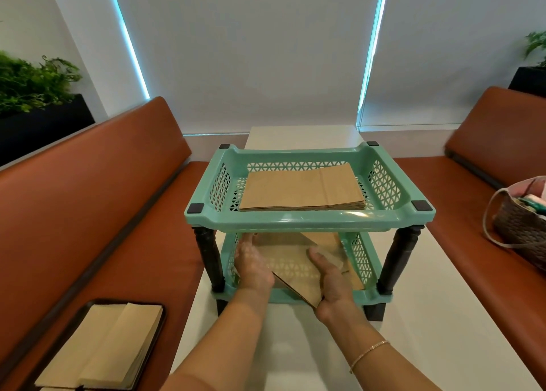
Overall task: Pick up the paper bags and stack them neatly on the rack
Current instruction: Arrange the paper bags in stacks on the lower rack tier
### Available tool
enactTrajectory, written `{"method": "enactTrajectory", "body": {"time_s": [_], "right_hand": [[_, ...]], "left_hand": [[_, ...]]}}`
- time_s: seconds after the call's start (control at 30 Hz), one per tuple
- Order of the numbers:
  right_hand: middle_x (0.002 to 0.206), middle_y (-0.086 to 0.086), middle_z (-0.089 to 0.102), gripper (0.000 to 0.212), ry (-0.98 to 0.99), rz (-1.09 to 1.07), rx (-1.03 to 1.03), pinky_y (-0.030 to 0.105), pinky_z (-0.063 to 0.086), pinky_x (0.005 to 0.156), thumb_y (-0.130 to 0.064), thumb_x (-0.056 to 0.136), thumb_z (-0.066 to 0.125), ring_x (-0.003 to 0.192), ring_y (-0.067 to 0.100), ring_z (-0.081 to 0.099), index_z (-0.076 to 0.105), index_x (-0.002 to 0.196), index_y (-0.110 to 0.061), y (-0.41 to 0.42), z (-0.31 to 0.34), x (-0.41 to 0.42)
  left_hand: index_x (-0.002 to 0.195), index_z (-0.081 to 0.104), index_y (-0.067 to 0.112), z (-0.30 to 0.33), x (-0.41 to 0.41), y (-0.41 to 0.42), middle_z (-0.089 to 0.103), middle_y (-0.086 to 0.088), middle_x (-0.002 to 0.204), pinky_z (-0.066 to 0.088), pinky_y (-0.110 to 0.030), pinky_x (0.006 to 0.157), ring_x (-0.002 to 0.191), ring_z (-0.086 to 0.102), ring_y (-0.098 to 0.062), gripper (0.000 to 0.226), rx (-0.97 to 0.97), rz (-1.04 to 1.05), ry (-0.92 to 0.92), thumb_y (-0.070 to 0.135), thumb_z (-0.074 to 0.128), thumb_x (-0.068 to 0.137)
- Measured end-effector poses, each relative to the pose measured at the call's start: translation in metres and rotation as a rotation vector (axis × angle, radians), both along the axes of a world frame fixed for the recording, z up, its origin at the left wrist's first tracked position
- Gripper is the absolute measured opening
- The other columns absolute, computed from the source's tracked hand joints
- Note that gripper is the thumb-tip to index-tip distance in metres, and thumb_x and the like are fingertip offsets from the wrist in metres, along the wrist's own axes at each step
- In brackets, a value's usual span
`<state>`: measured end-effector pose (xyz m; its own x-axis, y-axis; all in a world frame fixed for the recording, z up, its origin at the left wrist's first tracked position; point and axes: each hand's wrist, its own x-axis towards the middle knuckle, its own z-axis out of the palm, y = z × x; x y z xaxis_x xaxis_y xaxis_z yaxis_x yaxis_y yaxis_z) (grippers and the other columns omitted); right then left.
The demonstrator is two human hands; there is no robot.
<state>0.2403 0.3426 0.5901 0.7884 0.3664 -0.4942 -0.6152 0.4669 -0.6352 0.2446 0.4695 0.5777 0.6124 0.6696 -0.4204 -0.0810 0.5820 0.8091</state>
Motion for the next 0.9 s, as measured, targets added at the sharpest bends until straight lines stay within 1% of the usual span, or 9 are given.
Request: {"method": "enactTrajectory", "body": {"time_s": [0.13, 0.23, 0.33, 0.4, 0.53, 0.6, 0.67, 0.77, 0.9], "right_hand": [[0.097, 0.018, 0.070, 0.034, 0.010, -0.009, -0.102, 0.041, 0.057, 0.065, -0.010, 0.072, 0.075, 0.076, 0.032, 0.066, 0.064, 0.104, -0.006, 0.003, -0.006, 0.002], [0.102, 0.020, 0.069, 0.035, 0.002, -0.054, -0.100, 0.039, 0.057, 0.059, -0.009, 0.071, 0.076, 0.077, 0.032, 0.067, 0.064, 0.104, -0.007, 0.004, -0.008, 0.007], [0.099, 0.020, 0.070, 0.027, 0.007, -0.102, -0.105, 0.049, 0.057, 0.070, -0.009, 0.071, 0.076, 0.082, 0.035, 0.067, 0.065, 0.096, -0.009, 0.010, -0.011, 0.009], [0.099, 0.021, 0.070, 0.029, 0.014, -0.123, -0.105, 0.053, 0.055, 0.078, -0.009, 0.072, 0.076, 0.088, 0.038, 0.067, 0.065, 0.098, -0.006, 0.015, -0.010, 0.008], [0.094, 0.022, 0.069, 0.016, 0.011, -0.154, -0.092, 0.047, 0.055, 0.077, -0.005, 0.075, 0.073, 0.081, 0.035, 0.067, 0.065, 0.089, -0.005, 0.018, -0.009, 0.007], [0.092, 0.021, 0.069, 0.015, -0.010, -0.149, -0.125, 0.046, 0.055, 0.076, -0.004, 0.076, 0.072, 0.077, 0.033, 0.066, 0.064, 0.089, -0.005, 0.016, -0.007, 0.007], [0.097, 0.018, 0.066, 0.025, -0.093, -0.163, -0.226, 0.042, 0.054, 0.073, -0.005, 0.078, 0.072, 0.080, 0.032, 0.064, 0.059, 0.099, -0.007, 0.011, -0.005, 0.009], [0.113, 0.015, 0.055, 0.052, -0.291, -0.087, -0.459, 0.039, 0.056, 0.067, -0.012, 0.081, 0.070, 0.091, 0.032, 0.062, 0.044, 0.127, -0.016, -0.003, -0.004, 0.022], [0.110, 0.012, 0.062, 0.040, -0.485, 0.364, -0.920, 0.039, 0.057, 0.076, -0.036, 0.093, 0.053, 0.091, 0.029, 0.064, 0.051, 0.128, -0.017, 0.003, -0.003, 0.027]], "left_hand": [[0.136, 0.043, 0.003, 0.001, 0.001, 0.001, 0.041, -0.018, 0.144, 0.030, -0.048, 0.113, 0.134, 0.038, -0.034, 0.052, 0.036, 0.032, 0.038, 0.037, 0.036, 0.097], [0.141, 0.036, 0.006, 0.004, 0.001, -0.001, 0.037, -0.017, 0.147, 0.028, -0.046, 0.112, 0.136, 0.035, -0.034, 0.050, 0.023, 0.055, 0.056, 0.034, 0.031, 0.101], [0.142, 0.035, 0.006, 0.010, 0.003, -0.015, 0.044, -0.019, 0.141, 0.037, -0.045, 0.103, 0.128, 0.044, -0.035, 0.049, 0.017, 0.043, 0.040, 0.021, 0.048, 0.097], [0.139, 0.037, 0.009, 0.010, 0.003, -0.027, 0.051, -0.018, 0.132, 0.040, -0.048, 0.103, 0.121, 0.050, -0.036, 0.061, -0.038, 0.051, 0.043, 0.011, 0.066, 0.086], [0.123, 0.052, 0.012, 0.002, -0.001, -0.046, 0.065, -0.015, 0.113, 0.048, -0.051, 0.096, 0.104, 0.063, -0.033, 0.058, -0.035, -0.017, 0.027, 0.010, 0.079, 0.072], [0.120, 0.053, 0.012, -0.001, -0.003, -0.045, 0.065, -0.016, 0.114, 0.048, -0.050, 0.097, 0.103, 0.063, -0.032, 0.053, 0.001, -0.002, 0.045, 0.011, 0.079, 0.073], [0.126, 0.048, 0.012, 0.001, -0.004, -0.036, 0.062, -0.014, 0.118, 0.046, -0.048, 0.099, 0.106, 0.061, -0.031, 0.061, 0.048, -0.020, 0.082, 0.014, 0.079, 0.073], [0.133, 0.037, 0.020, 0.005, -0.006, -0.019, 0.056, -0.012, 0.123, 0.044, -0.050, 0.099, 0.109, 0.058, -0.033, 0.084, 0.089, -0.109, 0.216, 0.031, 0.085, 0.065], [0.127, 0.043, 0.020, -0.001, -0.006, -0.014, 0.061, -0.012, 0.115, 0.049, -0.051, 0.092, 0.102, 0.061, -0.034, 0.093, 0.044, -0.182, 0.274, 0.039, 0.089, 0.048]]}}
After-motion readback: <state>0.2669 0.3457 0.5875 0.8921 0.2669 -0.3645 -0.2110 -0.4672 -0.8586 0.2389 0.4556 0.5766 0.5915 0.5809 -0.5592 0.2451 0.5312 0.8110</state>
